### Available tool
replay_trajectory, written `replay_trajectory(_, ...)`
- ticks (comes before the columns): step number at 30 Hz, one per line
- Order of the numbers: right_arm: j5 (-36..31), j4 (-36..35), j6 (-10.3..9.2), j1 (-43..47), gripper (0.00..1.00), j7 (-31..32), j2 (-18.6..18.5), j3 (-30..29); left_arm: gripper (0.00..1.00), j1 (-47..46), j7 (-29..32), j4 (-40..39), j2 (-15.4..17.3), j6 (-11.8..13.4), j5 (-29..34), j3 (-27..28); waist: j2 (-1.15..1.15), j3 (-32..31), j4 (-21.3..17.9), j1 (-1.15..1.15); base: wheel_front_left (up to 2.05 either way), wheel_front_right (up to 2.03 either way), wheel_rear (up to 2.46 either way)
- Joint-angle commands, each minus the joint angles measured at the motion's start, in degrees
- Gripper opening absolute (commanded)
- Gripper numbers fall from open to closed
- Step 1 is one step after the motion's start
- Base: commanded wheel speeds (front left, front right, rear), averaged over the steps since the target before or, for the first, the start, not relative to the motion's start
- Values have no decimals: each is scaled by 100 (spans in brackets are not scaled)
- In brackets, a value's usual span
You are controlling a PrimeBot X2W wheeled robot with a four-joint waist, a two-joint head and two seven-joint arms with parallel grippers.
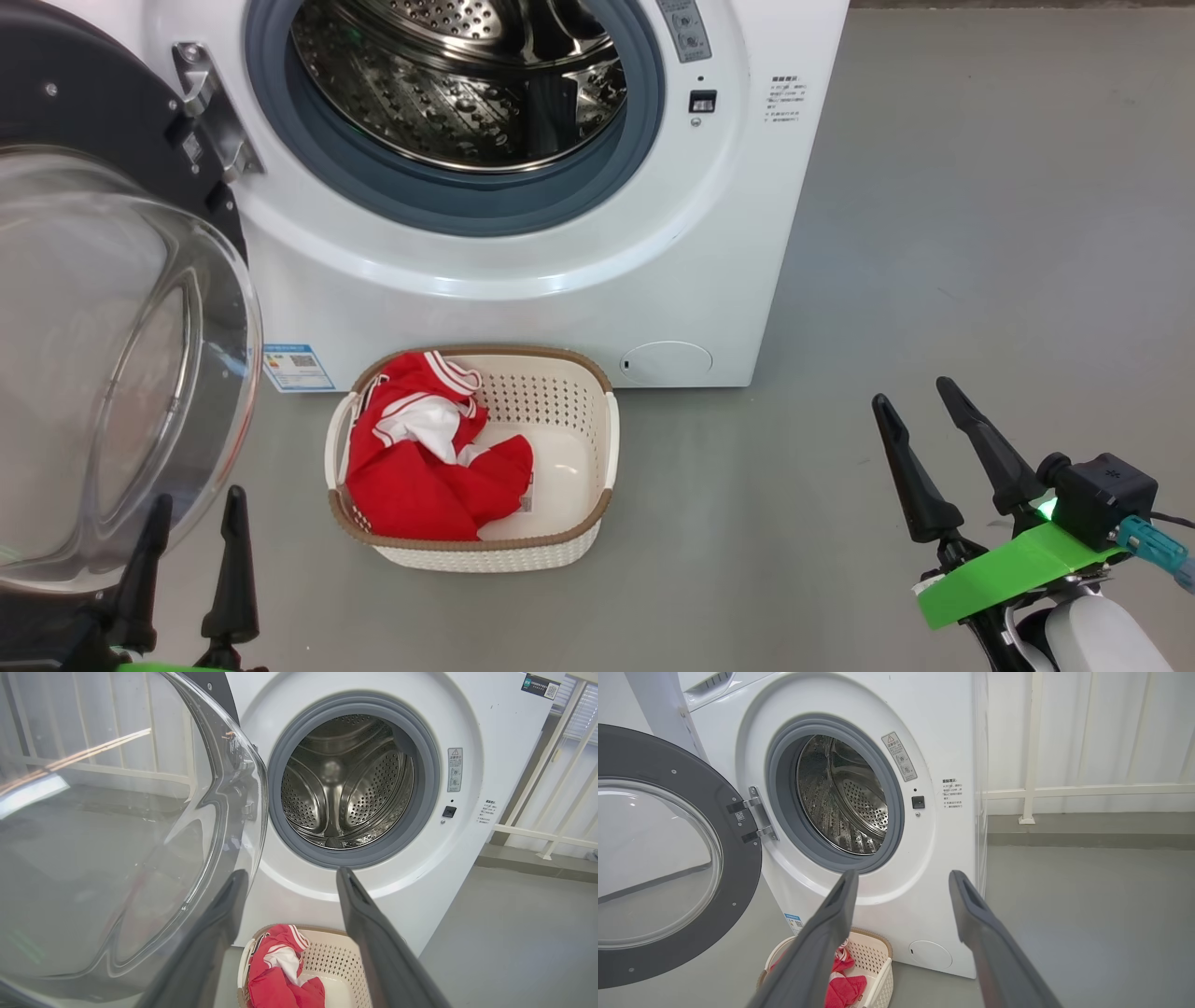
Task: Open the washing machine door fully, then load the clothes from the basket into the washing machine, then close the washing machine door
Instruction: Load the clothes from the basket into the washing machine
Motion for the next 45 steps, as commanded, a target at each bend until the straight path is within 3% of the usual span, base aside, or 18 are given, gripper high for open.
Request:
replay_trajectory(1, -36, -143, 9, 2, 100, -69, -31, 110, 100, -139, -70, -135, 124, -17, 37, 212, 0, -2, 1, 0, 0, 0, 0)
replay_trajectory(25, -22, -149, 9, 25, 100, -69, -61, 163, 100, -112, -70, -148, 128, -17, 46, 188, 0, 2, 23, 0, 5, -5, 0)
replay_trajectory(45, -18, -141, 9, 1, 100, -69, -50, 195, 100, -141, -70, -167, 135, -17, 53, 216, 0, 59, 56, 0, 109, -109, 0)
